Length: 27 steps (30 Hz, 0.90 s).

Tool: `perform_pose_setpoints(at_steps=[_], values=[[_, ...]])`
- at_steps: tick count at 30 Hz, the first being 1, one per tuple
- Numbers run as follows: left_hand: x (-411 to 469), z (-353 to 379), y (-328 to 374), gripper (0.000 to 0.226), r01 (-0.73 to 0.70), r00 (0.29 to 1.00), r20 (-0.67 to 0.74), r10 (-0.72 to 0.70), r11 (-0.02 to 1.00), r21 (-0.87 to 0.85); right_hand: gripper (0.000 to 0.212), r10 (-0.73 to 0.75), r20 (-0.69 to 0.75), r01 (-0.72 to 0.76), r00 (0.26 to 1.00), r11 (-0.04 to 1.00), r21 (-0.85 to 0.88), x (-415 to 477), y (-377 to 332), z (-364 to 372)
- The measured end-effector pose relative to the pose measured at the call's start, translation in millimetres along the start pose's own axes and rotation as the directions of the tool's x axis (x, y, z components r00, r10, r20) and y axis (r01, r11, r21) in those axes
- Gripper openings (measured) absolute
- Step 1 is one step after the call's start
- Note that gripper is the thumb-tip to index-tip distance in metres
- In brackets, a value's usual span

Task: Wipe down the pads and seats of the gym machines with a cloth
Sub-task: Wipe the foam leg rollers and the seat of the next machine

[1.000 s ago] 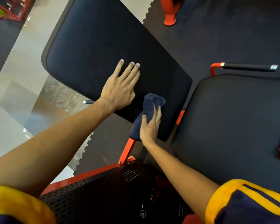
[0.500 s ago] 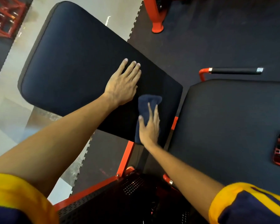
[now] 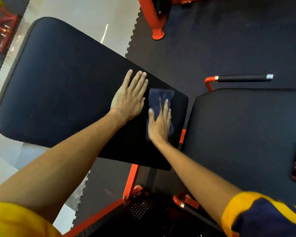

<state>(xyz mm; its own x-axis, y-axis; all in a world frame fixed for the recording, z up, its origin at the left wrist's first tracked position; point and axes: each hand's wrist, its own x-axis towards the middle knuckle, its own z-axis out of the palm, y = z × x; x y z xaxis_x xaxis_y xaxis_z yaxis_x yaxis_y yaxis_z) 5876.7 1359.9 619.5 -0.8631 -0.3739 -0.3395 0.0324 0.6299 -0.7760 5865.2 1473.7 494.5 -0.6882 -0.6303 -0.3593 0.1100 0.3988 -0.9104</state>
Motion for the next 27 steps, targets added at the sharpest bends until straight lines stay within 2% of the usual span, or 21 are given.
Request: perform_pose_setpoints(at_steps=[2,4,7,9,11,14,17,19,21,23,24,25,27], values=[[2,1,-1,0.066,0.012,1.0,-0.001,-0.012,1.0,-0.007,0.071,-0.091,0.066,0.097,0.994,0.992,-0.081,-27,26,-3],[6,1,-1,0.066,0.013,1.0,-0.005,-0.013,1.0,0.003,0.071,-0.039,0.104,0.055,0.994,0.987,-0.151,-28,53,-8],[2,1,2,0.067,0.016,1.0,0.01,-0.016,1.0,0.0,0.075,0.32,0.048,-0.31,0.946,0.94,-0.145,17,74,-20],[3,0,2,0.067,0.025,1.0,0.016,-0.025,1.0,0.007,0.076,0.446,0.041,-0.442,0.894,0.894,-0.072,66,53,-31],[4,-2,1,0.067,0.032,0.999,0.017,-0.032,0.999,0.002,0.072,0.405,0.044,-0.404,0.913,0.914,-0.029,99,16,-35],[3,0,3,0.068,0.04,0.999,0.008,-0.04,0.999,0.004,0.064,0.161,0.069,-0.16,0.985,0.987,-0.02,90,-23,-25],[5,-1,5,0.067,0.047,0.999,0.015,-0.047,0.999,-0.003,0.06,-0.047,0.094,0.047,0.994,0.999,0.0,58,-10,-23],[8,-1,5,0.067,0.059,0.998,0.004,-0.059,0.998,-0.016,0.065,-0.044,0.062,0.046,0.997,0.998,-0.031,58,14,-26],[7,-1,5,0.067,0.061,0.998,0.003,-0.061,0.997,-0.04,0.071,0.088,-0.02,-0.089,0.996,0.993,-0.073,79,30,-28],[7,-3,6,0.067,0.049,0.999,0.019,-0.048,0.999,-0.018,0.072,0.247,-0.079,-0.251,0.966,0.967,-0.042,110,31,-31],[7,-3,6,0.067,0.048,0.999,0.017,-0.047,0.999,-0.022,0.07,0.282,-0.078,-0.284,0.956,0.959,-0.021,123,26,-35],[8,-2,5,0.067,0.05,0.999,0.009,-0.05,0.998,-0.032,0.068,0.268,-0.063,-0.27,0.961,0.963,-0.018,134,16,-36],[7,0,7,0.067,0.056,0.998,0.003,-0.056,0.998,-0.043,0.06,0.104,-0.013,-0.104,0.995,0.993,-0.057,142,-5,-35]])
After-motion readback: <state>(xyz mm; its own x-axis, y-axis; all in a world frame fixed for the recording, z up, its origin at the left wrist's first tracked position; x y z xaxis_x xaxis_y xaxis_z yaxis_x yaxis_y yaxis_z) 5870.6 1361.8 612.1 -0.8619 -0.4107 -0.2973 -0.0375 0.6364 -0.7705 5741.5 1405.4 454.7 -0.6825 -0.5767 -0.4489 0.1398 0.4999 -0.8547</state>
